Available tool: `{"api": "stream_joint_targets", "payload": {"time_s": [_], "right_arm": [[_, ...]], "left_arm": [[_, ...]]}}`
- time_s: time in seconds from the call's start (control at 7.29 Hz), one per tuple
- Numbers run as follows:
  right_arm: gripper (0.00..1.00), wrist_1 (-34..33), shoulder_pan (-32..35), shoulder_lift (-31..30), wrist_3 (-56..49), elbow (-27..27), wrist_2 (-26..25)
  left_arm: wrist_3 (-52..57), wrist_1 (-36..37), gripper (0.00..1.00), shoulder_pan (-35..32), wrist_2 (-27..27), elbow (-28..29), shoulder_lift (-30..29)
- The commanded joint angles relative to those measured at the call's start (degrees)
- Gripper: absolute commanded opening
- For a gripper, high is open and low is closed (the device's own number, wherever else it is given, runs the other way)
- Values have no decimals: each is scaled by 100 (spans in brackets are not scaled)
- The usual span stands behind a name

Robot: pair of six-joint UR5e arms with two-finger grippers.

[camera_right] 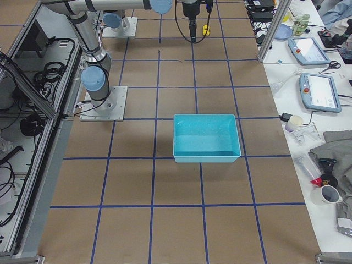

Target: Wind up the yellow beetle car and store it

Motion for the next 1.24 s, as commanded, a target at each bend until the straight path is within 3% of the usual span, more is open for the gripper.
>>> {"api": "stream_joint_targets", "payload": {"time_s": [0.0, 1.1], "right_arm": [[100, 0, 1, 0, 0, 0, 1], [100, 0, -7, 18, 0, 0, 1]], "left_arm": [[24, 3, 100, -5, 6, -45, 36], [6, -14, 100, -5, -29, -89, 106]]}}
